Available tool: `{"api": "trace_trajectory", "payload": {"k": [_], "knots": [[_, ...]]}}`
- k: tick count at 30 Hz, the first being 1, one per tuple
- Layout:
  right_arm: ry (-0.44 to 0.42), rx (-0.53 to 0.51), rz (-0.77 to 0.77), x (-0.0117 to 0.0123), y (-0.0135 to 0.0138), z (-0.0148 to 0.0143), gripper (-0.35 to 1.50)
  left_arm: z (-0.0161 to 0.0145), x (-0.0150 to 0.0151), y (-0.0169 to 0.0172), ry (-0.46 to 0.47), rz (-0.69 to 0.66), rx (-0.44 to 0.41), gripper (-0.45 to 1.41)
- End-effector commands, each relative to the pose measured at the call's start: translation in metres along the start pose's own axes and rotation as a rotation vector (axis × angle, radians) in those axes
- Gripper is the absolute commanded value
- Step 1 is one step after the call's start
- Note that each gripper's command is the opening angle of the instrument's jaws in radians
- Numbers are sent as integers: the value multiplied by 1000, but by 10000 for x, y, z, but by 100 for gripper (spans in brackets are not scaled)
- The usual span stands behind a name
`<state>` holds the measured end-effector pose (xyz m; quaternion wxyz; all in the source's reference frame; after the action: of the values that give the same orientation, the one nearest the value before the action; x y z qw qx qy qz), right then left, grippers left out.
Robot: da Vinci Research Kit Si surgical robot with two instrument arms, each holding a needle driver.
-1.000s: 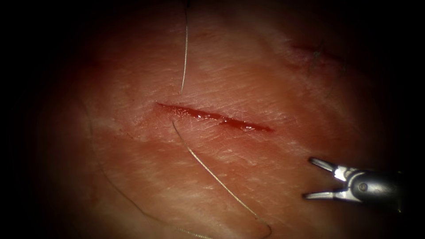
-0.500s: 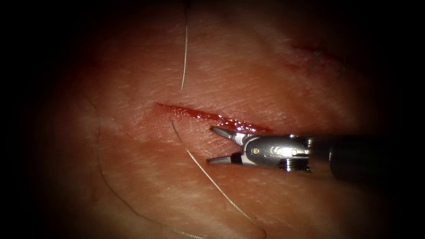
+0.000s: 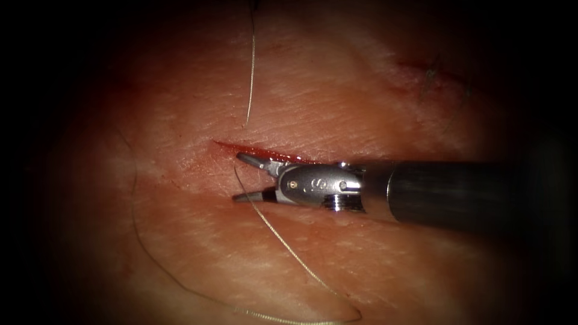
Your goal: Wound Closure
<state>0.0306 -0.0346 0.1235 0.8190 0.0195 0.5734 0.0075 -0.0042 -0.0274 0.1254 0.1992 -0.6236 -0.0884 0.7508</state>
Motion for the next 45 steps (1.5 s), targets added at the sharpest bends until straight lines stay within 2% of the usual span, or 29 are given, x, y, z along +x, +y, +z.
{"api": "trace_trajectory", "payload": {"k": [1, 2, 3, 4, 7, 11, 25, 38, 41, 45], "knots": [[8, 11, -7, -2, -3, 15, 84, 6, -7, 2, 1, -1, -2, -45], [8, 17, -10, -2, -4, 17, 66, 6, -7, 3, 1, -1, -2, -45], [10, 38, -21, -3, -5, 19, 5, 7, -8, 3, 1, -1, -2, -45], [9, 58, -18, -3, -5, 19, -35, 7, -8, 3, 1, -1, -2, -45], [-9, 104, 11, -5, -8, 14, -35, 8, -8, 3, 2, 0, -4, -45], [-32, 90, 53, -8, -16, -9, -35, 12, -9, 5, 3, 1, -3, -45], [-88, 18, 52, -8, -77, -149, -35, 35, -22, 15, 0, -14, -25, -45], [-145, -59, 73, -24, -123, -270, -35, 32, -24, 21, 1, -16, -37, -45], [-153, -73, 81, -27, -133, -295, -35, 29, -23, 22, 1, -15, -39, -45], [-159, -79, 92, -29, -144, -315, -35, 28, -23, 23, 2, -21, -39, -45]]}}
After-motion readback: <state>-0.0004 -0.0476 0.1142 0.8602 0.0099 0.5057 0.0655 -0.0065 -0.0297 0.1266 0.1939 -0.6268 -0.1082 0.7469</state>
